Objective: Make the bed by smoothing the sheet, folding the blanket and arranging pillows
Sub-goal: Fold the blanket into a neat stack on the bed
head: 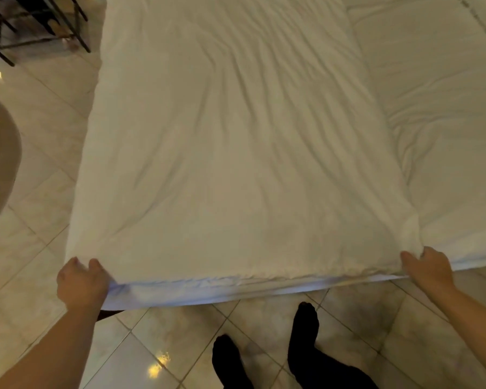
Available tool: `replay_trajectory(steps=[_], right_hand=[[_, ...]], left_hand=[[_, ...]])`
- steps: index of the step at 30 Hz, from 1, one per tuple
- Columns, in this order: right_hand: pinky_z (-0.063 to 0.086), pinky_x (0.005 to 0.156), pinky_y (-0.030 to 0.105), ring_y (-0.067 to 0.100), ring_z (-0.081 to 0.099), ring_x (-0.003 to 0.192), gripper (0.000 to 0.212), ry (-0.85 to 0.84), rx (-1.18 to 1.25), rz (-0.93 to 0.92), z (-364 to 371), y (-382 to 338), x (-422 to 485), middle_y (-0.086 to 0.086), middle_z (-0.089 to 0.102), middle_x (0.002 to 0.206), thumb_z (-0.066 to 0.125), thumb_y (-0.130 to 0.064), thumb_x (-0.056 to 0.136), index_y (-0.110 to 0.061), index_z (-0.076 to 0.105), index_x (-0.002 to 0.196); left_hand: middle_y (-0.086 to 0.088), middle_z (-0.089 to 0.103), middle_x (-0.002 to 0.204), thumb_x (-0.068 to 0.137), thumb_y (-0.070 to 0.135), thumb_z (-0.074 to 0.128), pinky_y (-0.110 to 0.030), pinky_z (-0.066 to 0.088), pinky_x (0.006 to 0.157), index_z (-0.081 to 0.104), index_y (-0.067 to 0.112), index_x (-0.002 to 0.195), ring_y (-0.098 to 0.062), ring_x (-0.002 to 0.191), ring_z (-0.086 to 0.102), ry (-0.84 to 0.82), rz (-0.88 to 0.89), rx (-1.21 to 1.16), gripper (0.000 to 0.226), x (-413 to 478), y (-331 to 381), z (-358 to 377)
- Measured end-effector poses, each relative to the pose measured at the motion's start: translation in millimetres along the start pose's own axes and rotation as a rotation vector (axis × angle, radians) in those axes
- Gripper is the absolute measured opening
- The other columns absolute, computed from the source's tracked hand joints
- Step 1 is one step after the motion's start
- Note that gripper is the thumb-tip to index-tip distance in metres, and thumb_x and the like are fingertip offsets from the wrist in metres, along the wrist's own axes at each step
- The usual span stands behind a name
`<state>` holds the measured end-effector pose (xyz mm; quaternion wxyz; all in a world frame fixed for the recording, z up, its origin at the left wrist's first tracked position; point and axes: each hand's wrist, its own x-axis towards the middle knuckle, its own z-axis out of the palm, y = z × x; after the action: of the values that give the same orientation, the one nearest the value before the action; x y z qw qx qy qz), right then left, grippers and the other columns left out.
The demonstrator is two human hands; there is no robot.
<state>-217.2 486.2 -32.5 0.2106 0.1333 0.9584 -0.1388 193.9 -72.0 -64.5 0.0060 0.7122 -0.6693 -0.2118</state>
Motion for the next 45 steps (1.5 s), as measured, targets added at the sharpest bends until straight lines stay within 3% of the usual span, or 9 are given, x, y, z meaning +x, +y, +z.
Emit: replay_trajectory(steps=[5,10,15,20,23,27,34,39,45], right_hand=[[0.046,0.092,0.051,0.048,0.052,0.114,0.055,0.04,-0.047,-0.062,7.4,-9.7,-2.7,0.031,0.05,0.128,0.062,-0.025,0.091,0.007,0.046,0.133],[0.04,0.1,0.052,0.044,0.047,0.122,0.078,0.218,-0.33,-0.444,16.0,-15.1,-19.4,0.027,0.046,0.139,0.063,-0.035,0.078,-0.007,0.035,0.145],[0.034,0.112,0.044,0.031,0.027,0.145,0.094,-0.16,-0.481,-0.702,24.1,-44.7,-47.5,0.008,0.019,0.164,0.069,-0.045,0.082,-0.029,0.017,0.158],[0.022,0.121,0.042,0.026,0.008,0.152,0.109,-0.239,-0.572,-0.776,46.3,-64.5,-62.2,-0.001,-0.001,0.167,0.066,-0.056,0.079,-0.038,-0.008,0.157],[0.017,0.123,0.05,0.027,0.0,0.153,0.118,-0.254,-0.627,-0.782,62.9,-70.9,-64.2,-0.003,-0.01,0.167,0.066,-0.06,0.075,-0.041,-0.021,0.153],[0.022,0.12,0.054,0.031,0.005,0.152,0.111,-0.227,-0.664,-0.787,72.3,-72.4,-62.6,0.002,-0.007,0.167,0.063,-0.055,0.083,-0.039,-0.022,0.153],[0.033,0.113,0.059,0.038,0.019,0.149,0.097,-0.155,-0.67,-0.797,76.2,-79.2,-60.5,0.009,0.008,0.166,0.06,-0.039,0.092,-0.03,-0.009,0.158],[0.022,0.117,0.061,0.035,0.002,0.153,0.117,-0.209,-0.693,-0.728,80.6,-87.8,-61.5,0.004,-0.014,0.166,0.065,-0.045,0.081,-0.033,-0.027,0.152],[0.023,0.116,0.061,0.031,0.001,0.153,0.108,-0.22,-0.671,-0.747,78.6,-85.6,-55.0,0.0,-0.014,0.167,0.053,-0.063,0.084,-0.036,-0.027,0.152]], left_hand=[[-0.037,0.049,0.14,0.097,0.033,0.062,-0.056,0.041,0.106,0.035,0.002,0.146,-0.054,0.125,0.051,-0.09,-0.099,-0.165,0.064,-0.7,-3.5,-8.1],[-0.037,0.057,0.122,0.082,0.035,0.053,-0.062,0.043,0.098,0.055,-0.001,0.13,-0.052,0.116,0.051,0.097,0.327,0.14,0.06,-8.1,-7.0,-12.4],[-0.016,0.058,0.123,0.072,0.035,0.055,-0.053,0.048,0.086,0.057,0.016,0.134,-0.042,0.11,0.053,-0.064,0.752,0.255,0.064,-34.4,5.6,-25.2],[-0.012,0.043,0.151,0.067,0.057,0.054,-0.054,0.045,0.107,0.038,0.019,0.154,-0.036,0.135,0.04,-0.287,0.918,0.418,0.097,-40.6,1.6,-15.2],[-0.013,0.039,0.154,0.067,0.053,0.067,-0.056,0.046,0.106,0.036,0.017,0.155,-0.039,0.135,0.038,-0.276,0.903,0.408,0.1,-39.8,5.0,-8.9],[-0.023,0.045,0.148,0.057,0.017,0.093,-0.06,0.047,0.099,0.043,0.007,0.15,-0.047,0.126,0.045,-0.173,0.962,0.416,0.106,-33.9,8.5,0.8],[-0.026,0.04,0.151,0.074,0.001,0.036,-0.058,0.038,0.106,0.039,0.004,0.151,-0.047,0.138,0.039,-0.097,0.972,0.415,0.077,-17.5,20.3,6.1],[-0.022,0.046,0.151,0.082,-0.017,0.046,-0.061,0.048,0.101,0.043,0.004,0.15,-0.043,0.138,0.042,-0.171,0.893,0.398,0.072,-13.5,27.1,10.3],[-0.01,0.066,0.126,0.087,0.033,0.056,-0.05,0.055,0.079,0.057,0.031,0.136,-0.039,0.112,0.061,-0.219,0.655,0.278,0.049,-18.2,65.7,-7.0]])
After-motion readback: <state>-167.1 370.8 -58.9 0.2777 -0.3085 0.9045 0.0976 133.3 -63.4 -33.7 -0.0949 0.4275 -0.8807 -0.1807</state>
